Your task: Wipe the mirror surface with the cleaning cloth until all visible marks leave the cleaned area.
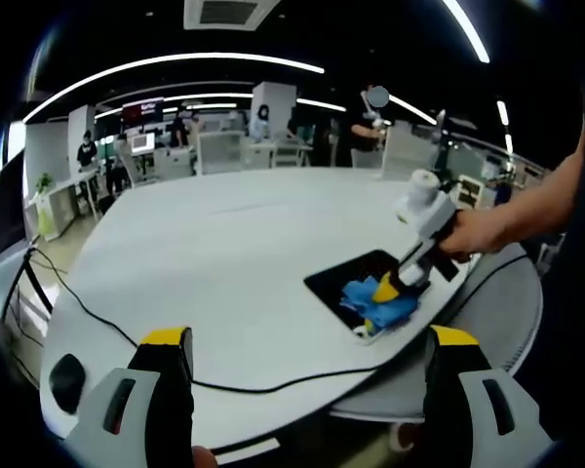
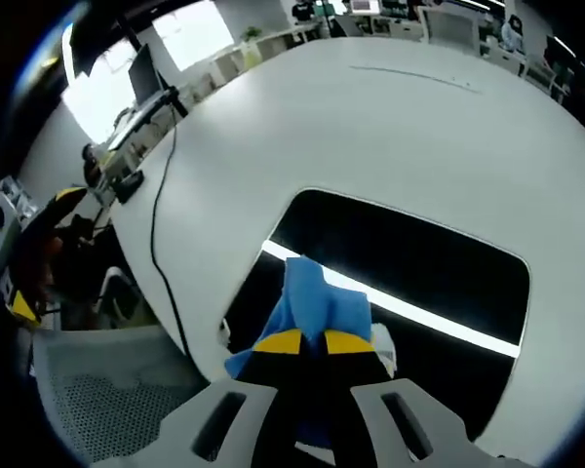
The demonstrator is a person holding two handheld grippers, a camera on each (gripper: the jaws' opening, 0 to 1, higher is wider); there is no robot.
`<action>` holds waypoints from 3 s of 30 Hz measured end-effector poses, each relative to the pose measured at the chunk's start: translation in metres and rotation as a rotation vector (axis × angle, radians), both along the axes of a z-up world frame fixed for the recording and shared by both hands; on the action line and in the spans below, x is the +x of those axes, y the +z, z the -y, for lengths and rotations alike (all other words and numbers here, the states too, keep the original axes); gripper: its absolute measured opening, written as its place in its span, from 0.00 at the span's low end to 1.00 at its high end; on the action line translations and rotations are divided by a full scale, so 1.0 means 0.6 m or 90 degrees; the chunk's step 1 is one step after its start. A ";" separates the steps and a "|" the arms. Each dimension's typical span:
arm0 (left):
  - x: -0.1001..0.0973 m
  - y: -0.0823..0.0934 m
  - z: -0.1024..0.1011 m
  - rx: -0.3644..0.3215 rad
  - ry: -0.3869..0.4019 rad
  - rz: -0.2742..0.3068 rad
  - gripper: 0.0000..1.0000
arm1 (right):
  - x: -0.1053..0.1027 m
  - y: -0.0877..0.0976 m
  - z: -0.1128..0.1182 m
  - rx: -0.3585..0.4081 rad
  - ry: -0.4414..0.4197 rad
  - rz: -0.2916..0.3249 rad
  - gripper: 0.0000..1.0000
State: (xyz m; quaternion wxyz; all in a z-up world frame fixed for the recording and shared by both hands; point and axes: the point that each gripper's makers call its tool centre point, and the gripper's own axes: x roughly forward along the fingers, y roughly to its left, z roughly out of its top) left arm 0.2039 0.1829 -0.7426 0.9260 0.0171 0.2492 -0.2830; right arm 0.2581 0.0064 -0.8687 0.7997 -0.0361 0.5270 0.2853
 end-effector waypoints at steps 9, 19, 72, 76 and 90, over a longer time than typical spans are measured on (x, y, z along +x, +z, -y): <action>-0.003 -0.008 0.009 -0.002 -0.008 -0.003 1.00 | -0.036 -0.001 -0.004 0.014 0.000 -0.020 0.01; 0.001 -0.015 0.022 -0.009 -0.008 -0.005 1.00 | -0.065 0.000 -0.004 0.035 0.000 -0.061 0.01; 0.019 -0.018 0.037 -0.006 -0.008 -0.013 1.00 | -0.039 0.000 0.058 0.028 0.002 -0.079 0.01; 0.019 -0.018 0.035 -0.007 -0.004 -0.012 1.00 | -0.029 0.002 0.060 0.024 -0.004 -0.078 0.01; 0.016 -0.018 0.036 -0.007 0.002 -0.016 1.00 | 0.035 -0.001 0.056 -0.004 0.012 -0.053 0.01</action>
